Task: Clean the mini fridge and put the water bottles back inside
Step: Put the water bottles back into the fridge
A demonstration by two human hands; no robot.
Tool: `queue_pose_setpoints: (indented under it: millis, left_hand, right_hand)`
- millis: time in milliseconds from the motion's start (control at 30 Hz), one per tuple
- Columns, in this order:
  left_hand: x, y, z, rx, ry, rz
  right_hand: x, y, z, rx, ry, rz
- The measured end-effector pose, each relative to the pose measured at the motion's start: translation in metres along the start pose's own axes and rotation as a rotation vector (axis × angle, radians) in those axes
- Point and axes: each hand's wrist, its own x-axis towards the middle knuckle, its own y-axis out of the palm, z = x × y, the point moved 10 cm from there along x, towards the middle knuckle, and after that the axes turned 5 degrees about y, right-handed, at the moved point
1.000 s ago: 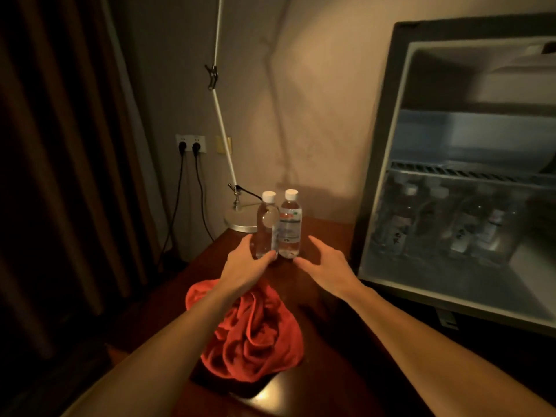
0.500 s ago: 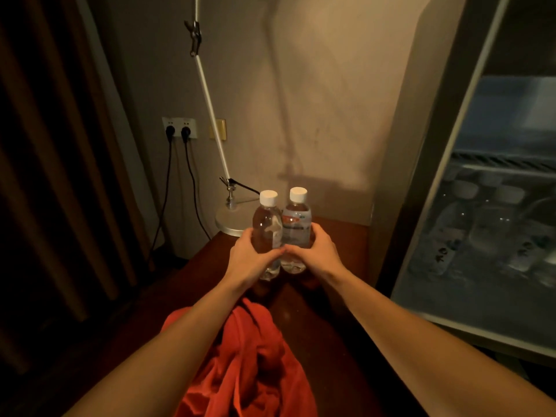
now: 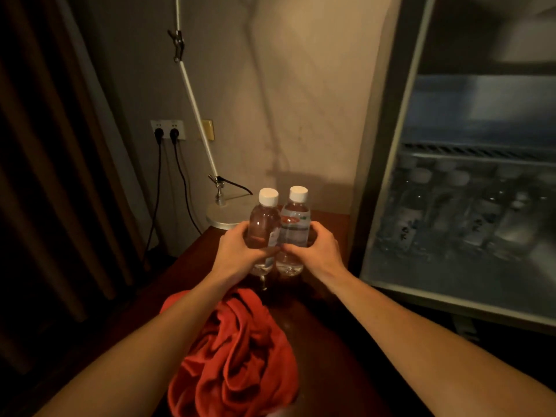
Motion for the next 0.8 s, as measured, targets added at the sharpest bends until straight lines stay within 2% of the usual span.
queue_pose_setpoints:
  millis: [233,400,633,800]
  left_hand:
    - [-0.046,0.012,-0.083,-0.115,0.095,0.070]
    - [-0.085,0.063,-0.122,-0.186,0.104,0.149]
    - [-0.095,0.161,-0.193,-0.213,0.205,0.243]
    - [-0.073,0.234,-0.219,-0.208,0.190,0.271]
  right_hand:
    - [-0.072,-0.063,0.032,0.078,-0.059,0.017]
    - [-0.119,-0.133,0.028,0.121,-0.050,-0.020]
    - [-0.151,-0.246,0.010,0.119,0.046,-0.178]
    - [-0.142,-0.323,-0.024,0.108,0.138,-0.373]
